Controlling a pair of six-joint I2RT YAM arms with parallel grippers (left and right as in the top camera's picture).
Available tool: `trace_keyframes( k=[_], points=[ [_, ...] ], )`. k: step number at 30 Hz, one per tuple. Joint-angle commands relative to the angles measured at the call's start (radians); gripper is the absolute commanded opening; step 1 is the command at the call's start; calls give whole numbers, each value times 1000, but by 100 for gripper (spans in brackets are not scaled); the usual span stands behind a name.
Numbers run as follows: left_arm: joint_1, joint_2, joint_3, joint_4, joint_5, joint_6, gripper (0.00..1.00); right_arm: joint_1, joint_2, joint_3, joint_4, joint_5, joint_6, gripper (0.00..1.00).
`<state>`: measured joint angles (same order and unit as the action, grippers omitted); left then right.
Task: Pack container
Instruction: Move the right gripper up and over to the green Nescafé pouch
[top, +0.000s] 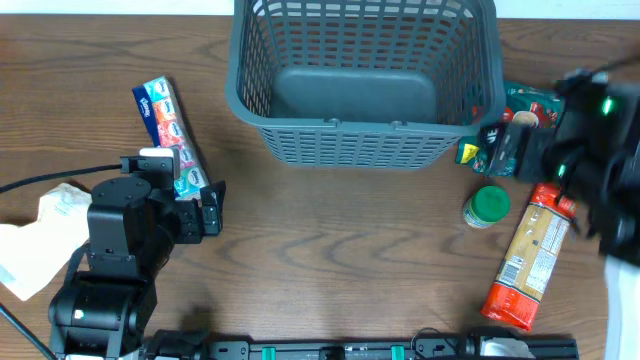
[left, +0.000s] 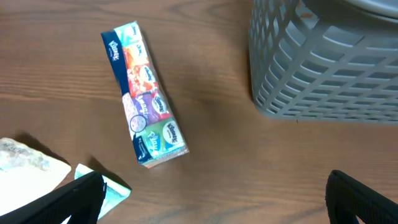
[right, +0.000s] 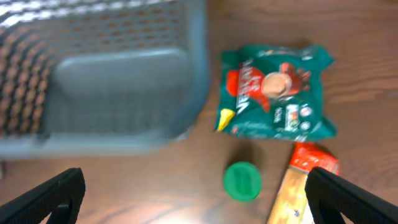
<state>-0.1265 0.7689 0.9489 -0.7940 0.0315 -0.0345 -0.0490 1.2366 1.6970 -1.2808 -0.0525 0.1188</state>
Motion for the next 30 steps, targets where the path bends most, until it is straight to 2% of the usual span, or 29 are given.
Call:
trace_keyframes(
  k=[1,2,4,7,12,16,17,30],
  points=[
    [-3,0,21,-13,12,-16,99,-79,177,206,-77,-22,-4,99],
    [-3,0,21,-16,12,-16,99,-93,222,267,-99,-29,-4,99],
    [-3,0,21,-18,12,-16,99,-114,311,389,-134,-35,0,91],
    [-3,0,21,-18,12,-16,99,-134,409,511,-167,-35,11,64],
    [-3,0,21,-18,13,-16,99,-180,526,565,-167,-35,14,38],
    [-3,0,21,-18,13,-16,99,-193,612,565,-158,-36,-2,6],
    [-3,0,21,-18,13,-16,99,-192,634,565,-149,-38,-7,1],
    [-3,0,21,-21,13,-16,99,-172,755,564,-34,-118,-159,1]
  ],
)
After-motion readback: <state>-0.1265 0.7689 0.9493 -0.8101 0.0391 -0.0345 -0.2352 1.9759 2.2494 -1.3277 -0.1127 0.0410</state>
